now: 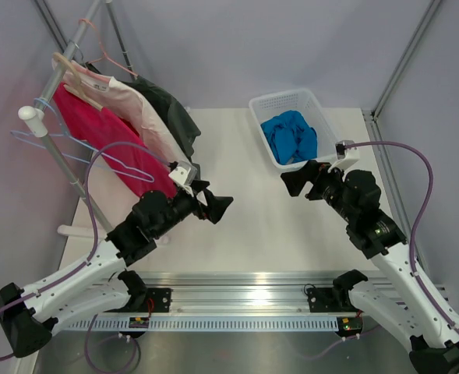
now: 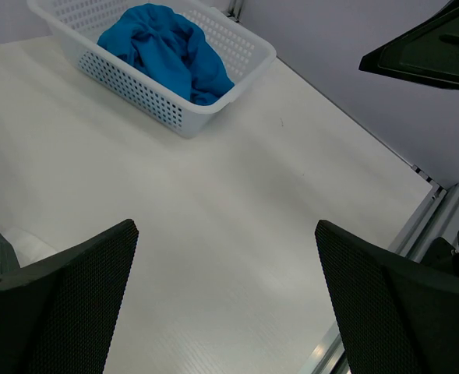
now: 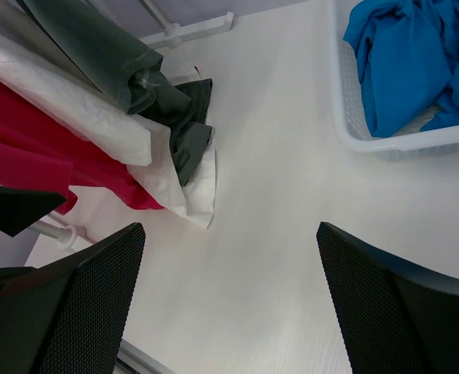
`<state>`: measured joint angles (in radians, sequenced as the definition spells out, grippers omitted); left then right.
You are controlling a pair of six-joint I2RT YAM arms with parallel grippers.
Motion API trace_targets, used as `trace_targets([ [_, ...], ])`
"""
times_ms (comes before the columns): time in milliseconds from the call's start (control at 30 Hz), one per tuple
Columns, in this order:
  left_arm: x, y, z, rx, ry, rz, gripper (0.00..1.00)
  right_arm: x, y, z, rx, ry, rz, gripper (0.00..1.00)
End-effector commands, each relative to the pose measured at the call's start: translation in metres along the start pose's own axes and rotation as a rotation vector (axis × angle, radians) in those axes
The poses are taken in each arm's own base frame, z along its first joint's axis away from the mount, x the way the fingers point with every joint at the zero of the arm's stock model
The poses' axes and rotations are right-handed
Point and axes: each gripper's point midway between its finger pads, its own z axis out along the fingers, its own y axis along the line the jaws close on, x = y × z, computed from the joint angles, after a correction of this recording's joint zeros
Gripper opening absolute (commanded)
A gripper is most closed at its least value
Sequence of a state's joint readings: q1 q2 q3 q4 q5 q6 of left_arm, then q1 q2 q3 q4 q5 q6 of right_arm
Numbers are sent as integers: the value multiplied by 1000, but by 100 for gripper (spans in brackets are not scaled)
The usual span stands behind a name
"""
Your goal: Remove the t-shirt from the hanger
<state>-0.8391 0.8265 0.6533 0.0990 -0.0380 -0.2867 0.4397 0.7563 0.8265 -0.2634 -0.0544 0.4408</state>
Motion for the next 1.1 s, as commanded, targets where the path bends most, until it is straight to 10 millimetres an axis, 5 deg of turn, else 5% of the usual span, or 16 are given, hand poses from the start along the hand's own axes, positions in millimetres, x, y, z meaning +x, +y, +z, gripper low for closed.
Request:
trace_targets([
  [0,-15,0,-1,-8,-57,5,99,-14,11,-5,-40,-41,-14,100],
  [233,-16,1,-1,-22,-52,-4,99,-12,9,-2,-27,-34,-13,99],
  [400,-31,20,6,-179,-40,-74,99,-10,8,10,-3,29,-14,100],
  [533,-54,-9,17,-115,58,-83,99,-7,15,11,-46,41,-14,100],
  [567,-82,-19,15,-109,11,-92,99,-6,16,11,-53,39,-16,100],
  [700,-137,-35,-2,-115,-85,-120,99,-2,20,10,-85,52,-19,100],
  [800,-173,-9,-25,-280,-171,-108,99,1,23,12,-104,61,-18,99],
  [867,-189,28,-50,-496,-245,-85,99,2,23,13,-108,65,-18,100],
  [1067,-216,87,-116,-926,-397,-50,97,12,24,21,-119,119,-14,100],
])
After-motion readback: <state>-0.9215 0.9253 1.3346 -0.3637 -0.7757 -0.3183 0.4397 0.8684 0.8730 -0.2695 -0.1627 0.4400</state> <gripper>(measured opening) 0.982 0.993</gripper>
